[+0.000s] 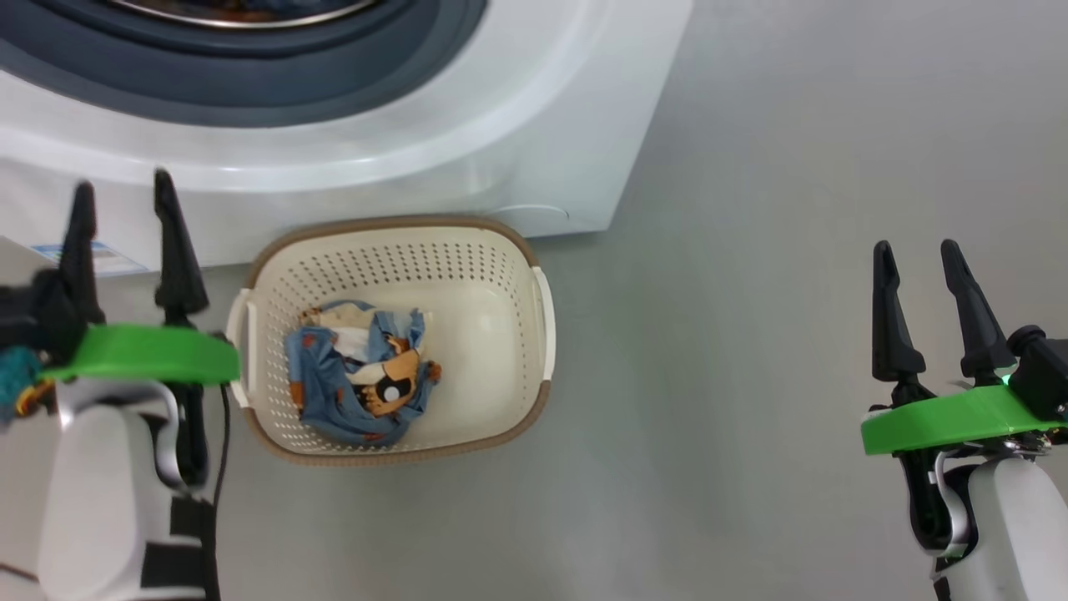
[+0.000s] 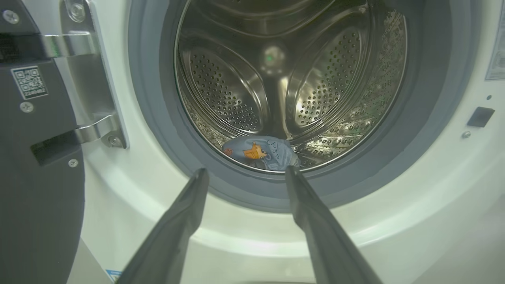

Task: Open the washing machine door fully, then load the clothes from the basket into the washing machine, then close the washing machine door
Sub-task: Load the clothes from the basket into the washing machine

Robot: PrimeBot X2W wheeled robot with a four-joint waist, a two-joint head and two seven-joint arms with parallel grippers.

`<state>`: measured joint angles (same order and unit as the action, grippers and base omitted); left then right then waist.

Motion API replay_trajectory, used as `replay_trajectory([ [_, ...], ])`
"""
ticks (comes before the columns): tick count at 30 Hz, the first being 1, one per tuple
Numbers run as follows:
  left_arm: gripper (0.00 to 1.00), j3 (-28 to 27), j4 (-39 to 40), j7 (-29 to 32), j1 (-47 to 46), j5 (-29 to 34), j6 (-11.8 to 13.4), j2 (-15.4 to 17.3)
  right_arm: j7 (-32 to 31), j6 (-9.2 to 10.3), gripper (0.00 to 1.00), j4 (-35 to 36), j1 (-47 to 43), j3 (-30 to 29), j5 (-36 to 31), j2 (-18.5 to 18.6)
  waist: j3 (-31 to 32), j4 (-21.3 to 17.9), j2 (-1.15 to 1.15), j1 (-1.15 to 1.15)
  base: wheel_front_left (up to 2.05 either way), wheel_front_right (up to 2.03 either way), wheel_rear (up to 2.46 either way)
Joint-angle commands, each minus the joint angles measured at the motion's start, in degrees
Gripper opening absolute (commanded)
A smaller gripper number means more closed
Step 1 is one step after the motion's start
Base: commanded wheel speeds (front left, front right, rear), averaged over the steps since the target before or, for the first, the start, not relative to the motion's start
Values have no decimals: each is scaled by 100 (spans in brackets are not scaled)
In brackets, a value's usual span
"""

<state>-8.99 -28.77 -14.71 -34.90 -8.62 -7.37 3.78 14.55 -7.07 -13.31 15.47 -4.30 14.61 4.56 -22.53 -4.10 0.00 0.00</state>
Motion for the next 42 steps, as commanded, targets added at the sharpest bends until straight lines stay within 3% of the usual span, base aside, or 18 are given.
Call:
replay_trajectory([
  [1,100,-135,204,-29,225,-75,-12,112,45,-42,100,107,-143,89,-19,99,198,123,0,0,0,0,0],
  [24,100,32,948,-29,1928,-146,-12,-15,45,-42,100,-2,-818,102,0,271,1114,348,0,0,0,0,0],
  [42,100,-31,1487,-29,2771,-117,-12,-33,45,-42,100,65,-1120,57,20,274,1336,355,0,0,0,0,0],
])
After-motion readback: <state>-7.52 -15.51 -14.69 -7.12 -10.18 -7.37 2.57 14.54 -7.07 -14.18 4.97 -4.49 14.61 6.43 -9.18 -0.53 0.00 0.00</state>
